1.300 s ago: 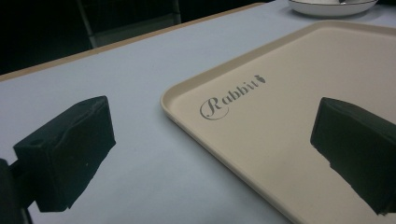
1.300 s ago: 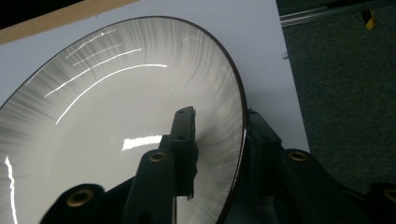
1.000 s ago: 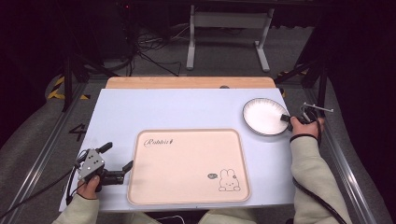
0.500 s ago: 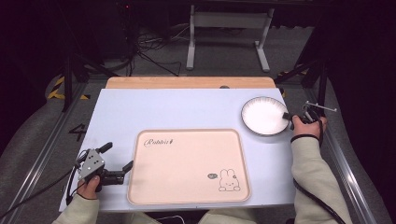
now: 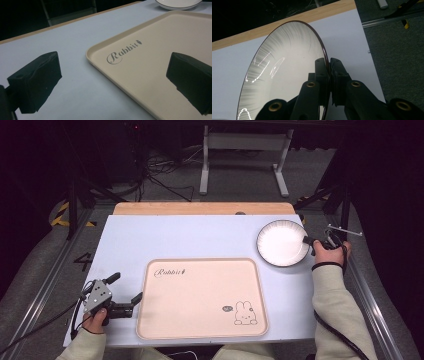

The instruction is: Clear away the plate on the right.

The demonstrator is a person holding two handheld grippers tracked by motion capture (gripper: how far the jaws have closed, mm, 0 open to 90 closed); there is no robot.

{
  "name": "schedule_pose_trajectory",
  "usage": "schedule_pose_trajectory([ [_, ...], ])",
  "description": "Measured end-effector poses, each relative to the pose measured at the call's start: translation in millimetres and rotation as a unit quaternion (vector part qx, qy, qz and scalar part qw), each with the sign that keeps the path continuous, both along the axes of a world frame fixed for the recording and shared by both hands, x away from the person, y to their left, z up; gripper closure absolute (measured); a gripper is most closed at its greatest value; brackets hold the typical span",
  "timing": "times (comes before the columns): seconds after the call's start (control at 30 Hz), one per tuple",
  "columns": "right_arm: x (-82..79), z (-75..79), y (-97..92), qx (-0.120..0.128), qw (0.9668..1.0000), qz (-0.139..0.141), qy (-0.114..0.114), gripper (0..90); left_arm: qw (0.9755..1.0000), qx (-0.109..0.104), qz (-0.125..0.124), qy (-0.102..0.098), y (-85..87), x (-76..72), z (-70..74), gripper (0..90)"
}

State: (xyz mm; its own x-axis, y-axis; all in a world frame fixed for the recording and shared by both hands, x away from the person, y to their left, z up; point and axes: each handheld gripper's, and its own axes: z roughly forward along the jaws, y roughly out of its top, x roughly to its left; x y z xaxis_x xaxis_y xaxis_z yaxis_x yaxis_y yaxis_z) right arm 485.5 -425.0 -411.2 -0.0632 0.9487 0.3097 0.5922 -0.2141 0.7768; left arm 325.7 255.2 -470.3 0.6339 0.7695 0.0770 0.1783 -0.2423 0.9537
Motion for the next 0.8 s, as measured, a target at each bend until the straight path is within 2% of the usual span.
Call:
schedule_pose_trajectory([
  [0.17,-4.8,6.1,-0.2,0.001,0.9999,0.007,-0.009,85.2,1.0,-0.002,0.001,0.0,-0.3,0.0,-0.2,0.3],
  [0.47,-17.5,28.3,1.4,-0.033,0.999,0.022,-0.021,84.6,1.0,-0.001,0.001,0.001,-0.4,-0.1,-0.1,0.3],
  [0.7,-28.6,44.5,3.6,-0.024,0.9984,0.034,-0.038,84.5,1.0,-0.001,0.002,0.001,-0.4,-0.1,-0.1,0.3],
  [0.8,-33.1,50.5,5.6,-0.028,0.998,0.041,-0.041,84.5,1.0,-0.001,0.002,0.001,-0.4,-0.1,-0.1,0.3],
])
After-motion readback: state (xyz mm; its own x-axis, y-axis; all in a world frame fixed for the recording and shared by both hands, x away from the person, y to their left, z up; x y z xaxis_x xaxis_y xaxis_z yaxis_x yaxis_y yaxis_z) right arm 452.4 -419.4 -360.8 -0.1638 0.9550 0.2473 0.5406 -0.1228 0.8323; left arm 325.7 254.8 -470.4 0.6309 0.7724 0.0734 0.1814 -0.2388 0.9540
